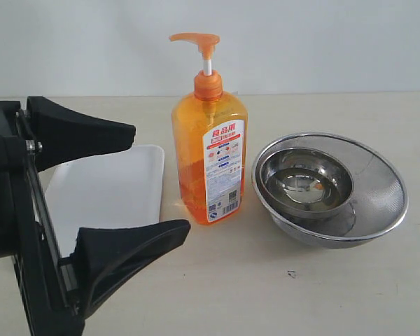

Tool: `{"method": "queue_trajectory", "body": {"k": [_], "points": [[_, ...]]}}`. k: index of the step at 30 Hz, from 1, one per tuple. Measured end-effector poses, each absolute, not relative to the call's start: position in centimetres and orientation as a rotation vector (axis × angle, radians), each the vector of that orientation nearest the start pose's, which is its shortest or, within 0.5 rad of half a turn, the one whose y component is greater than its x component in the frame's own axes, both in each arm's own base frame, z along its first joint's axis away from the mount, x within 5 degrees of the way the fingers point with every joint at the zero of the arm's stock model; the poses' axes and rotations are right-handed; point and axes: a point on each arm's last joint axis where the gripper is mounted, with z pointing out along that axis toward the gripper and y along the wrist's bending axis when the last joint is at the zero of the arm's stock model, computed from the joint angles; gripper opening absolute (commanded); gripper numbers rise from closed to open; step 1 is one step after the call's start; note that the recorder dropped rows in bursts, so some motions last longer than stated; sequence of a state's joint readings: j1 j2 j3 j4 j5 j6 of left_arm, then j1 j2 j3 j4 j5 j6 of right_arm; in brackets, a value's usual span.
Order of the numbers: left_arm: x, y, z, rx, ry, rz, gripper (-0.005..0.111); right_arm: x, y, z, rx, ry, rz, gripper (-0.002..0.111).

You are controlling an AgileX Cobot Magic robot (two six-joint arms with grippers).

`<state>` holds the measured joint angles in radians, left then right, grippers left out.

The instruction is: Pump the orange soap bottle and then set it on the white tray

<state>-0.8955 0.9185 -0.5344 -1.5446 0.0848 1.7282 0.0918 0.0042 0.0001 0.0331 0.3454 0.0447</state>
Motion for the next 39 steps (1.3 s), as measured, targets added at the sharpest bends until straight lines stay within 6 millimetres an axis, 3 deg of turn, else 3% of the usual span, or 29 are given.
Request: {"method": "queue_trajectory", "body": {"k": [5,13,19,29,34,39], "points": [[11.2,-15.6,29.3,0.996,1.624,-0.634,0.086,5.3,0.6,18.2,-0.022,1.835,0.128,0.0],[10.4,-16.1,29.2,1.114,1.529,-0.672,0.086,5.3,0.6,18.2,-0.022,1.835,0.128,0.0],[10.3,-16.0,28.9,1.133,1.566,-0.681,0.086,5.3,0.6,18.2,-0.022,1.835,0.128,0.0],[11.8,-14.9,28.2,0.885,1.734,-0.58,0.086,5.3,0.6,18.2,-0.022,1.835,0.128,0.0],[12.1,-14.6,27.9,0.842,1.66,-0.545,0.086,5.3,0.6,18.2,-0.022,1.835,0.128,0.0],[11.3,-14.8,27.2,0.927,1.545,-0.585,0.086,5.3,0.6,18.2,-0.022,1.835,0.128,0.0]]}}
